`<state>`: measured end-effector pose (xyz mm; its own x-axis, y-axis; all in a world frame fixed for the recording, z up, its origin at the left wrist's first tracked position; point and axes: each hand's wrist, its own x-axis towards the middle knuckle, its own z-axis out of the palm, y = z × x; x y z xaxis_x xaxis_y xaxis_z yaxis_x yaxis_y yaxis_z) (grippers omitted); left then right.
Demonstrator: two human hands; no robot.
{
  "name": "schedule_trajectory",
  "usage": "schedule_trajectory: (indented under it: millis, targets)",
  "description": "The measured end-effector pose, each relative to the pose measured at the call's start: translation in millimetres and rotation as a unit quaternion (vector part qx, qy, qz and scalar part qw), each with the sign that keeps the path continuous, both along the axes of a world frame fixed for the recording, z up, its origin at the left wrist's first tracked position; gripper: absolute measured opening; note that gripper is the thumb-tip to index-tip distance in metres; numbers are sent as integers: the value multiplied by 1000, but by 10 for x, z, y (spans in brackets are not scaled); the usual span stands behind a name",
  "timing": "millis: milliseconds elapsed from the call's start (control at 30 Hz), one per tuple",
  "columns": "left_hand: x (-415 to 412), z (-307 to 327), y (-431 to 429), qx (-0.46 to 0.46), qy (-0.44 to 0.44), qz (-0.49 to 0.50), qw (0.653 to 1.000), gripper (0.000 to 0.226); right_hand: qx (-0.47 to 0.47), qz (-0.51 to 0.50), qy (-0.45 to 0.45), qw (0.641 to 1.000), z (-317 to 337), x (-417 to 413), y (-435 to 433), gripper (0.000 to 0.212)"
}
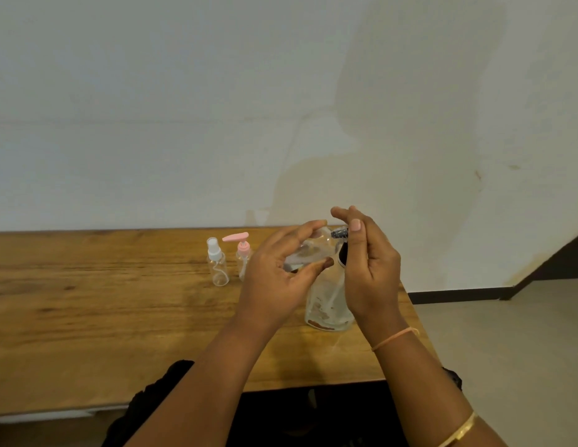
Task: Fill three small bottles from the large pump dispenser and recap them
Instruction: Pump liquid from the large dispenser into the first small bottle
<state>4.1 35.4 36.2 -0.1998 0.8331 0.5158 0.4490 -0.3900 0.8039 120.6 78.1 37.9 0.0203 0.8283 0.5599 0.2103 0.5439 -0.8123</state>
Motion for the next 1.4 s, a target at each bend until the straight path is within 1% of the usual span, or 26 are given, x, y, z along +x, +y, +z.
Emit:
schedule_trajectory:
  millis: [100, 300, 467, 600, 767, 800, 933, 1100, 1167, 1267, 1400]
  targets:
    - [-3, 27, -3, 7, 3, 1, 1000, 54, 7, 5, -3, 1000, 34, 2, -2, 28]
    - [1, -38, -14, -23, -4, 3, 1000, 54, 2, -4, -27, 1000, -72, 4, 5, 29]
    - [-4, 20, -8, -6, -1, 1, 1000, 56, 4, 10, 4, 1000, 6, 1, 5, 28]
    - [-13, 24, 11, 3, 3, 3, 1000, 56, 9, 1, -13, 1000, 31, -6, 15, 28]
    - [-4, -83, 5, -27, -6, 1, 1000, 55, 23, -28, -69, 997, -99, 21, 32, 40]
    - [-5, -86, -4, -27, -6, 0, 1000, 55, 17, -27, -67, 997, -100, 23, 24, 39]
    - [-2, -7, -22, -6, -1, 3, 1000, 56, -1, 7, -14, 1000, -18, 36, -4, 29]
    - [8, 27, -13, 1, 6, 5, 1000, 55, 14, 4, -26, 1000, 22, 35, 17, 28]
    - [1, 7, 4, -10, -3, 4, 1000, 54, 14, -2, -19, 1000, -14, 9, 35, 29]
    - [-9, -36, -4, -27, -12, -2, 1000, 54, 26, -14, -32, 999, -62, -18, 25, 33]
    - [-5, -22, -24, -8, -5, -3, 1000, 55, 26, -6, -2, 1000, -49, 2, -9, 29]
